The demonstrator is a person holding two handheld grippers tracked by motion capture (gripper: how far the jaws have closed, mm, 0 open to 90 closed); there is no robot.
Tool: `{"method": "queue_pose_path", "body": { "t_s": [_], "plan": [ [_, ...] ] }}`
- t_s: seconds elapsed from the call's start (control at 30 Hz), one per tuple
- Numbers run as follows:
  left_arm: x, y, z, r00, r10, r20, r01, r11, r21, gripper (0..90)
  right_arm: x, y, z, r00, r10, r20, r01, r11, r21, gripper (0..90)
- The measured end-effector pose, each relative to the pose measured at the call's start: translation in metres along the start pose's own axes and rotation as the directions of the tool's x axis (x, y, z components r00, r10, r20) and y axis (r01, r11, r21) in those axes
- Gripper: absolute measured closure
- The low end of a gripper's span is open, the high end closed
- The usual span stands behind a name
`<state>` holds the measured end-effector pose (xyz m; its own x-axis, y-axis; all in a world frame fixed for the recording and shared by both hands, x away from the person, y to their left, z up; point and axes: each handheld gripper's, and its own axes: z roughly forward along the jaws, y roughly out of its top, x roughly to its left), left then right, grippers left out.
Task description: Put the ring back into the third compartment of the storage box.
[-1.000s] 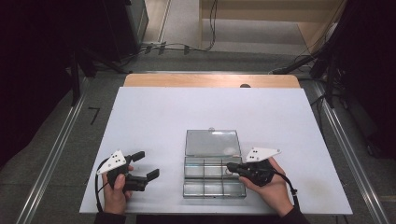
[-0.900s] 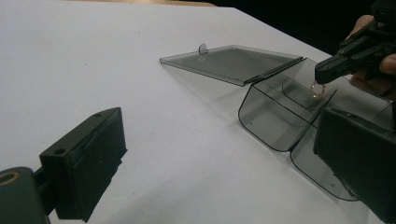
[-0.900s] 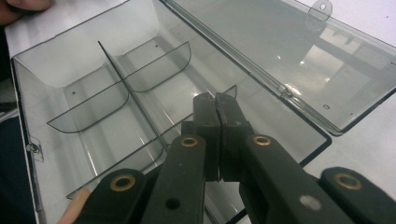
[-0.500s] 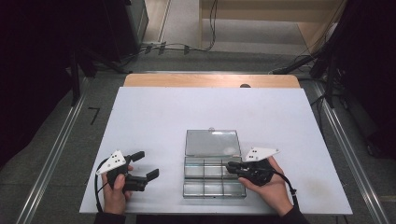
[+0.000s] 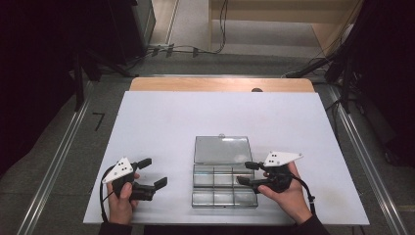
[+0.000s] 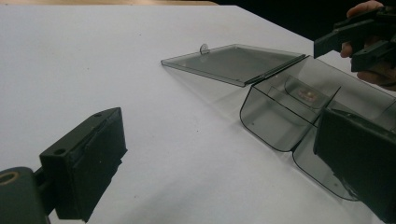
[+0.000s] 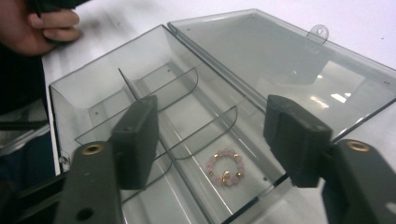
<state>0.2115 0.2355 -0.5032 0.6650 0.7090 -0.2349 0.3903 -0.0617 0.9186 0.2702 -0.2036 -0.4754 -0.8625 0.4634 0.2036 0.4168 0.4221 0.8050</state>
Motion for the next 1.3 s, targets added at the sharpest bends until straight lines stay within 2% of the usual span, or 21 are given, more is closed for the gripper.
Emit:
{"method": "queue_pose_path", "body": {
  "t_s": [0.2,0.4,0.57,0.7,1.07,1.3],
  "plan": [
    [-0.004,0.007,0.002,1.0,0.006,-0.005,-0.006,1.0,0.004,1.6,-0.007,0.0,-0.005,0.9998,0.016,-0.009,-0.016,0.999,-0.031,23.0],
    [-0.009,0.016,0.009,0.9997,0.018,-0.019,-0.018,0.9996,0.024,1.6,-0.011,-0.001,-0.01,0.9996,0.028,0.001,-0.028,0.999,-0.042,15.3],
    [-0.011,0.024,0.012,1.0,0.001,-0.009,-0.001,0.9999,0.014,1.5,-0.016,-0.003,-0.014,0.9993,0.037,0.0,-0.037,0.998,-0.053,7.8],
    [-0.013,0.029,0.017,0.9999,0.014,-0.007,-0.014,0.9996,0.025,1.6,-0.021,-0.004,-0.017,0.9987,0.049,0.012,-0.048,0.997,-0.066,0.5],
    [-0.017,0.039,0.03,0.9994,0.028,0.02,-0.029,0.9988,0.04,1.5,-0.026,-0.009,-0.02,0.9974,0.058,0.042,-0.055,0.996,-0.065,0.0],
    [-0.019,0.045,0.037,0.9987,0.041,0.029,-0.042,0.9981,0.045,1.5,-0.029,-0.01,-0.024,0.9952,0.068,0.07,-0.062,0.994,-0.087,0.0]
  ]
}}
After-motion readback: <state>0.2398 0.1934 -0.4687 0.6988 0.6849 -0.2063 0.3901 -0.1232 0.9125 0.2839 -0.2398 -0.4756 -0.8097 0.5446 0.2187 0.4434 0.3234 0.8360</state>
